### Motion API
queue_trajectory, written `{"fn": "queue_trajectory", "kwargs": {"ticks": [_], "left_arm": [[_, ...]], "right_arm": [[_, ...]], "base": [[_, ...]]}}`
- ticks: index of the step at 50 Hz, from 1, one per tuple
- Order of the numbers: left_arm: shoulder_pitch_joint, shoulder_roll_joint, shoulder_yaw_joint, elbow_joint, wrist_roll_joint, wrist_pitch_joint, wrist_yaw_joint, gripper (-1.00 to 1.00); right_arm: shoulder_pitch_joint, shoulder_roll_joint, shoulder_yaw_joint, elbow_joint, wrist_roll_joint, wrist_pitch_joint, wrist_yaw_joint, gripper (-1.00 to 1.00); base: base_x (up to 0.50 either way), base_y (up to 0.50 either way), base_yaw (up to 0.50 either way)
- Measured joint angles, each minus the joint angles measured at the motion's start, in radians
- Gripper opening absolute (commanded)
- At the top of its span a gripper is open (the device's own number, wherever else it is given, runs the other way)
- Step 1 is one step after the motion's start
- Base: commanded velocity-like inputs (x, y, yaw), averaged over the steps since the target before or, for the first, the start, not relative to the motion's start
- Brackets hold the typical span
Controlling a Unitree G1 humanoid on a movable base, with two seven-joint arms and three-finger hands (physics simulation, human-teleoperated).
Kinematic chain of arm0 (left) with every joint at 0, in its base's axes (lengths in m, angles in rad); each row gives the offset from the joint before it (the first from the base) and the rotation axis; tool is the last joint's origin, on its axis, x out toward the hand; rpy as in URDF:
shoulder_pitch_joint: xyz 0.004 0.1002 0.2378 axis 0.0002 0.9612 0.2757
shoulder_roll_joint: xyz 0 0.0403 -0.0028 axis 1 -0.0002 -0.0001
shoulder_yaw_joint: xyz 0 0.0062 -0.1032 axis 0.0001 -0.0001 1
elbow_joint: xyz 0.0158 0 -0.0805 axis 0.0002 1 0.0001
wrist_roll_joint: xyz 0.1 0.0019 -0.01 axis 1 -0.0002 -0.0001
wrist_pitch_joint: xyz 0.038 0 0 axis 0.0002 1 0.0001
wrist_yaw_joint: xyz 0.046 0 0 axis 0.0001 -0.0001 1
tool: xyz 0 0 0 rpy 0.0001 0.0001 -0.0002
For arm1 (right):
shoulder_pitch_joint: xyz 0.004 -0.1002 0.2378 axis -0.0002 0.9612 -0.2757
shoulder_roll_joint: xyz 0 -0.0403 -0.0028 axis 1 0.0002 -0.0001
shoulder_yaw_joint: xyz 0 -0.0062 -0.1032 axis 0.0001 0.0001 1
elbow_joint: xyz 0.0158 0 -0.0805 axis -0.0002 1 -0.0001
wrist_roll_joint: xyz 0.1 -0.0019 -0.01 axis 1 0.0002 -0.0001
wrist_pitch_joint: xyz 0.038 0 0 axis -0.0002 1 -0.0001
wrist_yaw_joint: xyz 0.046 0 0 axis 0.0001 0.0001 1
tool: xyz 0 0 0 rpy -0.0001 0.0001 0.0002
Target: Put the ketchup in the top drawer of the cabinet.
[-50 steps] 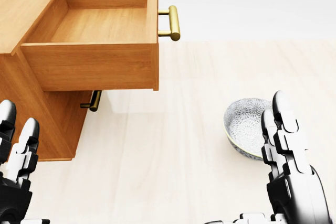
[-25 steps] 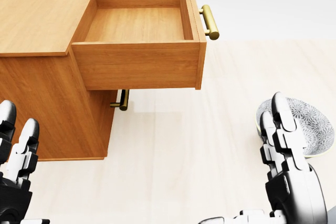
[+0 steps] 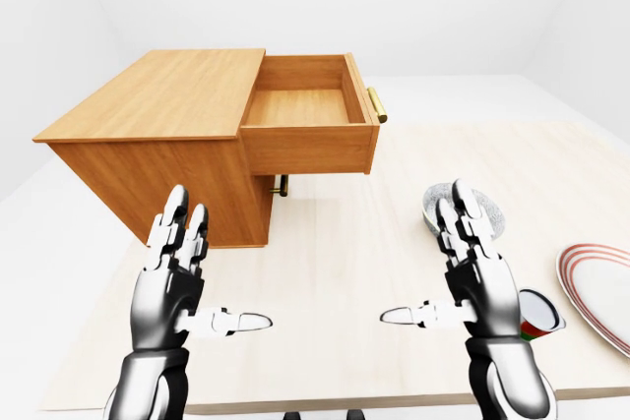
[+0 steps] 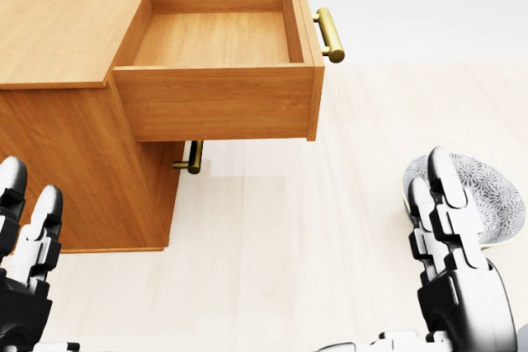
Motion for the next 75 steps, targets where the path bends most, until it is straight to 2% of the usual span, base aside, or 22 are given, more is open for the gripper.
{"fn": "queue_trajectory", "kwargs": {"ticks": [6, 10, 19, 26, 36, 49, 57, 65, 75], "left_arm": [[-0.013, 0.002, -0.002, 0.015, 0.005, 0.000, 0.006, 1.00], [-0.019, 0.004, -0.005, 0.023, 0.009, 0.000, 0.013, 1.00], [-0.030, 0.009, -0.010, 0.051, 0.014, 0.000, 0.022, 1.00], [-0.031, 0.010, -0.011, 0.061, 0.014, -0.002, 0.023, 1.00], [-0.027, 0.010, -0.014, 0.066, 0.015, -0.011, 0.023, 1.00], [-0.029, 0.010, -0.020, 0.082, 0.022, -0.024, 0.028, 1.00], [-0.032, 0.012, -0.027, 0.095, 0.028, -0.033, 0.034, 1.00], [-0.035, 0.014, -0.035, 0.105, 0.035, -0.039, 0.040, 1.00], [-0.036, 0.015, -0.040, 0.109, 0.039, -0.042, 0.044, 1.00]], "right_arm": [[0.031, -0.005, -0.019, -0.023, 0.001, 0.008, 0.022, 1.00], [0.049, -0.001, -0.070, -0.093, -0.008, 0.008, 0.062, 1.00], [0.036, 0.040, -0.293, -0.278, -0.054, 0.008, 0.259, 1.00], [-0.005, 0.046, -0.494, -0.327, -0.082, 0.008, 0.429, 1.00], [-0.048, 0.039, -0.643, -0.327, -0.215, 0.008, 0.623, 1.00], [-0.086, -0.012, -0.840, -0.293, -0.322, 0.008, 0.623, 1.00], [-0.101, -0.049, -0.928, -0.242, -0.355, 0.008, 0.623, 1.00], [-0.102, -0.071, -0.965, -0.158, -0.382, 0.008, 0.623, 1.00], [-0.093, -0.086, -0.963, -0.029, -0.418, 0.008, 0.623, 1.00]], "base": [[0.00, 0.00, 0.00], [0.00, 0.00, 0.00], [0.00, 0.00, 0.00], [0.00, 0.00, 0.00], [0.00, 0.00, 0.00], [0.00, 0.00, 0.00], [0.00, 0.00, 0.00], [0.00, 0.00, 0.00], [0.00, 0.00, 0.00]]}}
